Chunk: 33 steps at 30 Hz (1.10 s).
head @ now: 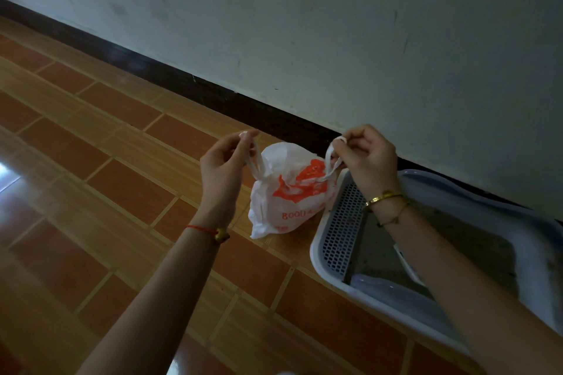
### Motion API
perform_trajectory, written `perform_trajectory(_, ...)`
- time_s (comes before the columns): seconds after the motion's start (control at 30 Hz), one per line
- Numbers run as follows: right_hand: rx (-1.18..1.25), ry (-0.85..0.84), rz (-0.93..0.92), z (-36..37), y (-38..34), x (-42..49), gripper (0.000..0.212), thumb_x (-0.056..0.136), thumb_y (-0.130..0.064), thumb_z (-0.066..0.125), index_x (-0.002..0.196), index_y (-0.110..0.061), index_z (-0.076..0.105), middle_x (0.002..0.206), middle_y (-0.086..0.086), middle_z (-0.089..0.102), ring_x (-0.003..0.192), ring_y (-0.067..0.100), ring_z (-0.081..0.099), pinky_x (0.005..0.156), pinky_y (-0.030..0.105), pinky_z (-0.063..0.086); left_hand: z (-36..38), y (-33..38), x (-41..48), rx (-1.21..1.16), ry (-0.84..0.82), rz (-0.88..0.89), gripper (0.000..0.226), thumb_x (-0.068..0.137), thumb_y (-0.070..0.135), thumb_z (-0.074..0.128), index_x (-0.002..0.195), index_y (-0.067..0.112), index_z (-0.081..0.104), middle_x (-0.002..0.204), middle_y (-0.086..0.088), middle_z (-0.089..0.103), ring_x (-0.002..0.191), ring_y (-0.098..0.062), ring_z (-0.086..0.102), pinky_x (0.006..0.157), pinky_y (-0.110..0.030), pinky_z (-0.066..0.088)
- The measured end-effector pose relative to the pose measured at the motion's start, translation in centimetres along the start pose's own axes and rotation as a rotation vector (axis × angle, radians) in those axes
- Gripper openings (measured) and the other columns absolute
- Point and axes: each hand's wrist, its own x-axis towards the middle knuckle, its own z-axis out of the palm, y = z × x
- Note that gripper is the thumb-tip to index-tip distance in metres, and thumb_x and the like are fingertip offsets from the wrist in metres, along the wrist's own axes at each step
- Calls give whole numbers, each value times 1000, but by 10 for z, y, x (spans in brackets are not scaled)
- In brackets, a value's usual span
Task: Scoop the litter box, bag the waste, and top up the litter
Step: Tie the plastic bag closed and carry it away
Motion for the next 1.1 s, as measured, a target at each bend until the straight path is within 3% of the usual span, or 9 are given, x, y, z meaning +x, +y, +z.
perform_trajectory(0.27, 75, -94, 29, 23, -16, 5, 14, 84, -18, 69, 92, -9, 63, 76, -1, 71, 68, 9, 69, 66, 23, 57, 15, 3, 8, 13, -81, 47, 22, 97, 22, 56, 110, 12, 71, 88, 6, 70, 82, -9, 64, 79, -26, 56)
perform_trajectory(0.47, 89, -140, 111, 29, -13, 21, 17, 84, -23, 69, 91, -10, 62, 82, -1, 72, 68, 7, 70, 65, 22, 58, 29, 5, 23, 19, -122, 42, 23, 96, 19, 57, 112, 8, 69, 99, 4, 72, 86, -8, 67, 76, -22, 55)
perform_trajectory(0.57, 79, -167, 138, 32, -15, 30, 20, 83, -25, 70, 95, -9, 64, 85, 1, 72, 71, 8, 70, 65, 22, 58, 37, 11, 30, 63, -155, 50, 19, 95, 18, 59, 109, 12, 70, 95, 2, 72, 84, -8, 68, 73, -20, 53)
perform_trajectory(0.7, 91, -210, 181, 31, -32, 39, 19, 84, -21, 70, 97, -8, 66, 86, 4, 73, 76, 13, 71, 71, 28, 59, 42, 29, 35, 123, -189, 19, 20, 94, 20, 59, 109, 13, 71, 96, -2, 72, 86, -17, 69, 76, -28, 57)
perform_trajectory(0.93, 60, -284, 198, 16, -113, 47, 17, 86, -20, 68, 101, -12, 67, 92, 1, 72, 86, 11, 70, 75, 32, 60, 41, 113, 22, 145, -203, -92, 20, 95, 15, 58, 110, 12, 71, 98, -2, 72, 86, -13, 69, 75, -25, 56)
perform_trajectory(1.1, 72, -296, 186, -4, -204, 53, 19, 85, -18, 69, 103, -17, 65, 98, -4, 70, 89, 5, 68, 71, 18, 56, 36, 210, 11, 150, -171, -130, 20, 96, 16, 58, 111, 13, 71, 100, -4, 73, 92, -15, 70, 76, -24, 56)
